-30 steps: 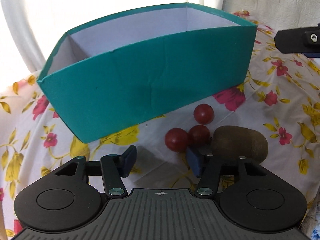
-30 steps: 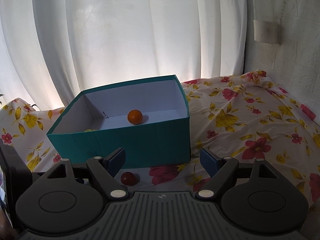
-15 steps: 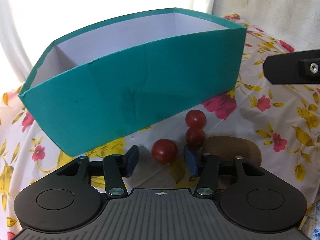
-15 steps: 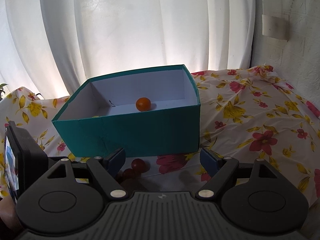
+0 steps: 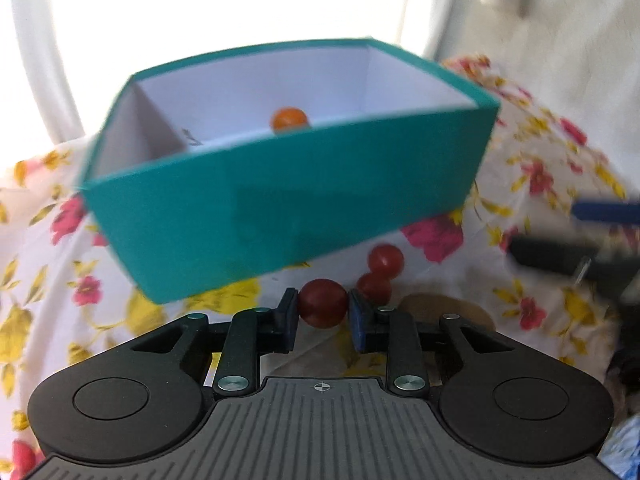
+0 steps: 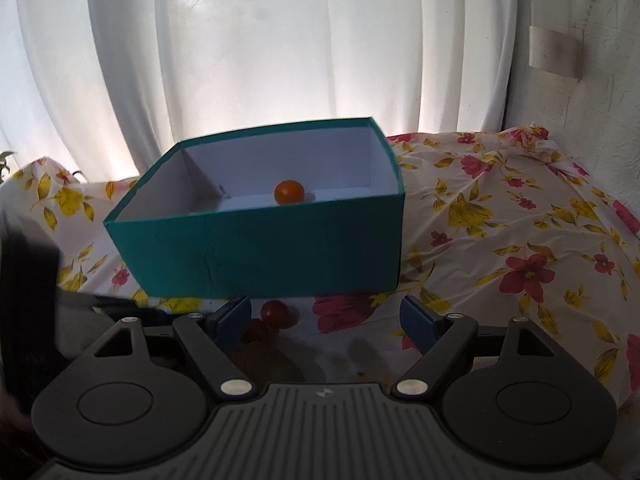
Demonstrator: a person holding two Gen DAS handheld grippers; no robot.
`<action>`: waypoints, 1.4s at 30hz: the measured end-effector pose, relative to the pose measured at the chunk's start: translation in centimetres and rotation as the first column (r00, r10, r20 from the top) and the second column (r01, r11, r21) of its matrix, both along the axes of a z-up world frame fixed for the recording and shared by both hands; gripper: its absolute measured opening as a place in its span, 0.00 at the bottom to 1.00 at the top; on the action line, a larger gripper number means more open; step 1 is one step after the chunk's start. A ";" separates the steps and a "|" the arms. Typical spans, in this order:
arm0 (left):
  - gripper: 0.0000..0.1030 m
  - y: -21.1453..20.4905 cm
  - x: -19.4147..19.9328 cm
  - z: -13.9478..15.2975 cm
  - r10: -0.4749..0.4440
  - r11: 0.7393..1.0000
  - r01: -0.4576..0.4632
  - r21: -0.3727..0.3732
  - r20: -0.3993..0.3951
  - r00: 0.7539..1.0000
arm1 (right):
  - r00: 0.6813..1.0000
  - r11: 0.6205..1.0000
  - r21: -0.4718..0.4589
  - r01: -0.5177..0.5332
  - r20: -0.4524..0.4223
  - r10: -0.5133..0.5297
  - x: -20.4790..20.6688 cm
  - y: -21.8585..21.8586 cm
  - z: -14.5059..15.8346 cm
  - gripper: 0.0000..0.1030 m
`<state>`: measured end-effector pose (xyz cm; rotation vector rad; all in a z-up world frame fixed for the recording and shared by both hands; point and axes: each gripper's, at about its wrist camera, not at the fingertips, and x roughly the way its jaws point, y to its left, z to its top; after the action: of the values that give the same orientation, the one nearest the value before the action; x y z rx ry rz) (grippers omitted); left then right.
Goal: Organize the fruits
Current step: 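Grasp a cherry tomato with the left tool while the right tool grasps the brown kiwi, then drop the tomato into the box with the left tool while the right tool carries the kiwi over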
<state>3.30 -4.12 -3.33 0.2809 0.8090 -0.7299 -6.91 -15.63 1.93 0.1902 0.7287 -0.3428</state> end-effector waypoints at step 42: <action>0.29 2.1 0.9 5.9 0.146 0.989 -0.147 0.023 0.039 0.988 | 0.994 0.993 0.062 -0.102 -0.044 0.104 2.7 0.8 -1.7 0.51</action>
<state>4.17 -2.01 2.56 0.2542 0.7954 -0.5752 -4.17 -14.84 0.26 0.2010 0.7928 -0.2278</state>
